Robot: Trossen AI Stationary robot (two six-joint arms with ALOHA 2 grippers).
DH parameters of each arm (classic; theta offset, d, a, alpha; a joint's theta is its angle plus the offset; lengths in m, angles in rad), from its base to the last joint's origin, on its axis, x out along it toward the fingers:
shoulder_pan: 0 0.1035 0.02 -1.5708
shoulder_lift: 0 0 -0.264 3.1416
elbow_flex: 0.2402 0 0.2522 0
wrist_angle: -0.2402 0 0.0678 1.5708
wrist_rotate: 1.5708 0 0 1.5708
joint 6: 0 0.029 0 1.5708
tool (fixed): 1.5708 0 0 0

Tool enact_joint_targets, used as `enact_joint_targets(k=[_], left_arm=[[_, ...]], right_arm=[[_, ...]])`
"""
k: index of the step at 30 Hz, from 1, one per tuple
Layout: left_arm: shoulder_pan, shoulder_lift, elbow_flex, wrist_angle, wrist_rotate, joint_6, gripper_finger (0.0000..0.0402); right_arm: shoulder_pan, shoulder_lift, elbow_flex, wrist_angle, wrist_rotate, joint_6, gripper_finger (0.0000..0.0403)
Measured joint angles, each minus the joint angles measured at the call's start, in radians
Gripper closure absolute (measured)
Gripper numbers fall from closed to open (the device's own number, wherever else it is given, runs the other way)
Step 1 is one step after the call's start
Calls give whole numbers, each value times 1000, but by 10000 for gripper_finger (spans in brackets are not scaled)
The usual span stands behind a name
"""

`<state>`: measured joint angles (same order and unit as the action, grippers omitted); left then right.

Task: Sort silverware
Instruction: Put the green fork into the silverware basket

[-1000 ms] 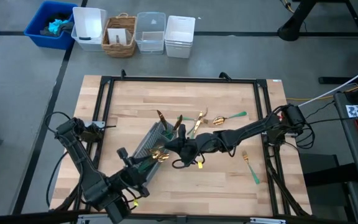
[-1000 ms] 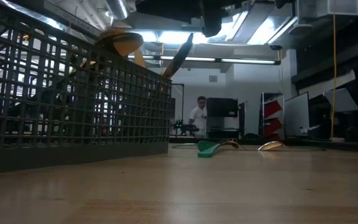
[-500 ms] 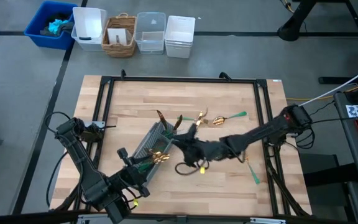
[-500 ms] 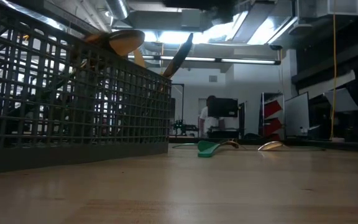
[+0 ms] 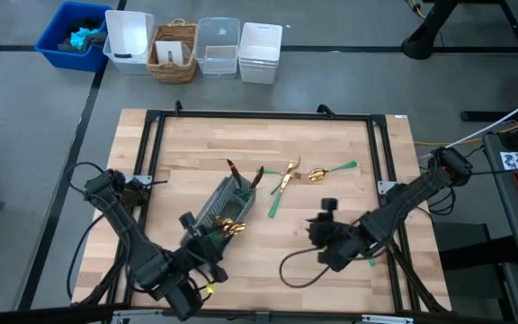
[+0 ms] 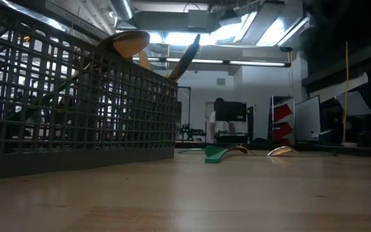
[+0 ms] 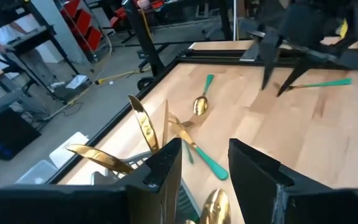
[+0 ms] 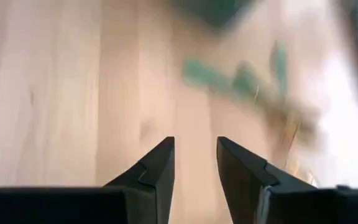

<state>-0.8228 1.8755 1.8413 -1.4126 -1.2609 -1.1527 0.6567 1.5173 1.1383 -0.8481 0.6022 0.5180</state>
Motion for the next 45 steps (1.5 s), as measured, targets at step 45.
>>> enact_joint_targets(k=[45], left_arm=[[108,-2,-117,177,129,159,279]], right_arm=[[-330,-152,-388,-219,-650,-479,281]])
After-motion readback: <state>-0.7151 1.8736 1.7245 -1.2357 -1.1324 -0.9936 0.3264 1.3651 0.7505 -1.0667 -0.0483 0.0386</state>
